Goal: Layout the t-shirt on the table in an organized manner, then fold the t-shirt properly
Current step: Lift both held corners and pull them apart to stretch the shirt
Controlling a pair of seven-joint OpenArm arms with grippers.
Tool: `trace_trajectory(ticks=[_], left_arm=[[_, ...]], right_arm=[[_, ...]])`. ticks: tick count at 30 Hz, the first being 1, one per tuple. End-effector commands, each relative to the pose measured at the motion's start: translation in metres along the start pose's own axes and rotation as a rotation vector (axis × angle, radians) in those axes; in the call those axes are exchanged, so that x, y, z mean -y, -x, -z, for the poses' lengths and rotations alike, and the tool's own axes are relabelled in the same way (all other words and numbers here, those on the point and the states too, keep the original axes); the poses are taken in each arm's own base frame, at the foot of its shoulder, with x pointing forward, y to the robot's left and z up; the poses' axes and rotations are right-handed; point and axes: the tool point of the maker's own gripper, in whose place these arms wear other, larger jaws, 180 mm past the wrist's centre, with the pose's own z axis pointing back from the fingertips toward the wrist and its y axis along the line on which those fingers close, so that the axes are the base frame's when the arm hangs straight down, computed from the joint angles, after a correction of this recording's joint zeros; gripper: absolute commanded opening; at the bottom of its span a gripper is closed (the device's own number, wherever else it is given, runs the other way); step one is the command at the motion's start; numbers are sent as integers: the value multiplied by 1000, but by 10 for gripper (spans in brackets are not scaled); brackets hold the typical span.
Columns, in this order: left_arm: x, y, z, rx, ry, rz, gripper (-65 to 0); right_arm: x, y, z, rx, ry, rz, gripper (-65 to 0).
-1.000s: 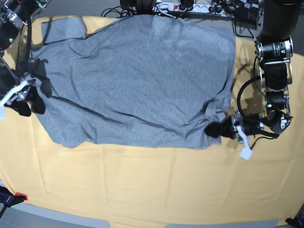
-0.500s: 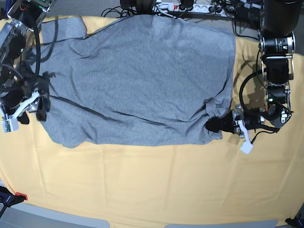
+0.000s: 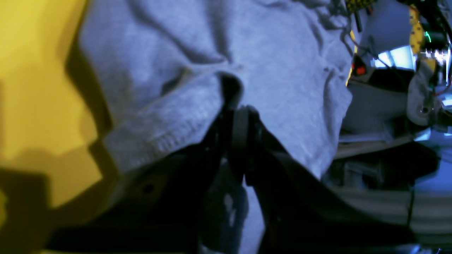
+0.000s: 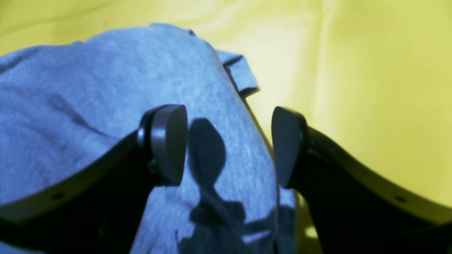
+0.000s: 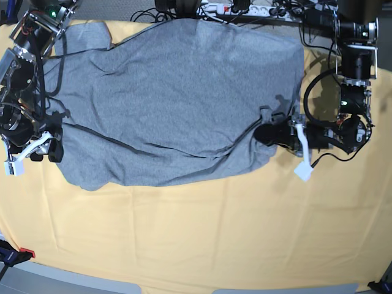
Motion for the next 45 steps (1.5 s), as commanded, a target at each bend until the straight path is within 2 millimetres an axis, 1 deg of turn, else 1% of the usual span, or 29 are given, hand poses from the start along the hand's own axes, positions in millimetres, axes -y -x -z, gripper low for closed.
trace_trajectory(ticks=[1,4,8,11,12,13,14,16,17,21,25,30,34,38,41,43,45], left_arm=[[10,-16,-7,33,6,62,-650],[22,-15,-6,22,16,109,-650],[20,-14,-10,14,2,112,-650],[18,-14,-15,10,-10,113,-650],[17,-14,-16,8,-13,113,-650],[16,-13,-18,5,-18,114,-650],[15,-13,-20,3,-23,114,-650],[14,-13,-23,-1,-32,115,-650],[13,-13,-25,-4,-36,115,-650],[12,-13,-27,-7,-43,116,-650],[12,-12,-27,-7,-43,116,-650],[12,-17,-31,-8,-52,131,-650],[15,-30,-45,-17,-87,195,-650],[18,-40,-68,-50,-148,272,-650],[17,-46,-86,-72,-195,308,-650],[15,-46,-94,-84,-217,309,-650],[14,-44,-98,-92,-227,307,-650]], right_arm=[[3,-23,-2,65,-9,-19,-258],[5,-22,7,53,-29,3,-258],[18,-13,15,12,18,35,-258],[19,-2,22,-8,4,77,-261],[17,2,24,-14,-8,83,-278],[15,4,25,-16,-24,84,-323],[12,4,26,-12,-41,84,-393],[8,4,25,-19,-67,91,-573],[3,3,23,-22,-92,101,-650],[-13,-7,9,-39,-181,91,-650],[-31,-13,-14,-55,-241,21,-650],[-51,6,-47,-89,-234,-109,-650],[-64,23,-71,-126,-198,-212,-650],[-65,41,-92,-198,-125,-320,-650],[-56,52,-106,-266,-71,-387,-650],[-52,58,-112,-298,-58,-410,-650],[-49,65,-115,-328,-50,-418,-650]])
